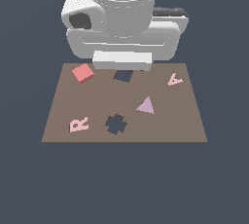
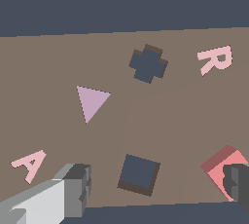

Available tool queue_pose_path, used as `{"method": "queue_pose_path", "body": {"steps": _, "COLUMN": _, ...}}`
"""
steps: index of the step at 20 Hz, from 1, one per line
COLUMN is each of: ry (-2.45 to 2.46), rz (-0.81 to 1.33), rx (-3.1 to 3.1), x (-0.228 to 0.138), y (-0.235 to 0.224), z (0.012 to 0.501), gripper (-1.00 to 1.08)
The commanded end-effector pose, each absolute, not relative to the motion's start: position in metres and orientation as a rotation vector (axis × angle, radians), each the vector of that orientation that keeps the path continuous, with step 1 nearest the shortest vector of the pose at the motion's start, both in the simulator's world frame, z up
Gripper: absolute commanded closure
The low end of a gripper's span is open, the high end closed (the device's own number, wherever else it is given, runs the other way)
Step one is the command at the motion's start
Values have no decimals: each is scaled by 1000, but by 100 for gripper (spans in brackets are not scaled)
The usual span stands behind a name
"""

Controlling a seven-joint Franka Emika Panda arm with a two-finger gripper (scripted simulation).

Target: Insert a designated object into the corresponding slot on a board.

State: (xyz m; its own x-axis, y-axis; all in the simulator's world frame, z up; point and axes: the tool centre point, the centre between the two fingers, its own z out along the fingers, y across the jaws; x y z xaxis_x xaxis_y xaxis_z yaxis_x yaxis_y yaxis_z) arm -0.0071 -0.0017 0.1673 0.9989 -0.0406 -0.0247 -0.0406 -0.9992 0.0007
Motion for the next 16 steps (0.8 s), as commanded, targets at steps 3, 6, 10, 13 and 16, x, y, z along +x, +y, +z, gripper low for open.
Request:
{"method": "queue_pose_path", "body": {"steps": 3, "ry": -61, "rz": -39, "rx": 3141, "x": -8, "y": -2, "z": 167, "gripper": -92}}
{"method": "queue_pose_path", "body": {"steps": 6, "ry": -43, "rz": -38, "rx": 3141, "x": -10, "y": -4, "z": 165, "gripper": -92}}
{"method": "queue_pose_path", "body": {"steps": 10, "ry": 4, "rz": -36, "rx": 3141, "x": -16, "y": -9, "z": 160, "gripper": -92}}
{"method": "queue_pose_path", "body": {"steps": 13, "ry": 55, "rz": -35, "rx": 3141, "x": -22, "y": -15, "z": 154, "gripper": -92}}
{"method": "queue_pose_path", "body": {"steps": 16, "ry": 121, "rz": -32, "rx": 3139, "x": -30, "y": -22, "z": 147, "gripper": -92}}
